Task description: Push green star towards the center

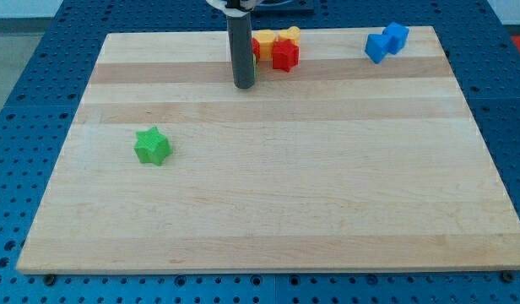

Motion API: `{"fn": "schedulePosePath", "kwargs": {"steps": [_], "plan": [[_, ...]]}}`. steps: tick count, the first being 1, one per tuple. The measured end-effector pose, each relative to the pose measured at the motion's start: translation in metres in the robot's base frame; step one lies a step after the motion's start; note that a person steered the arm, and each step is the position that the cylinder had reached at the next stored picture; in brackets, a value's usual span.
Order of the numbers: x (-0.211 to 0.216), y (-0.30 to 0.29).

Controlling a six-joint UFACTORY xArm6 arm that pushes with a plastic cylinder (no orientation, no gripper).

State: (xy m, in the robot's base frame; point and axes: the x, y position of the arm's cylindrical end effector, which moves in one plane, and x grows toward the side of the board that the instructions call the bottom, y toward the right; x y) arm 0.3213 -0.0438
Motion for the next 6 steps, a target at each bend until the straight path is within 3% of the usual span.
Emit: {"fn": "schedulePosePath", "kwargs": {"steps": [2,4,6], "plan": [[0.013,-0.022],[0.030,-0.108],[0.080,-0.169]]}}
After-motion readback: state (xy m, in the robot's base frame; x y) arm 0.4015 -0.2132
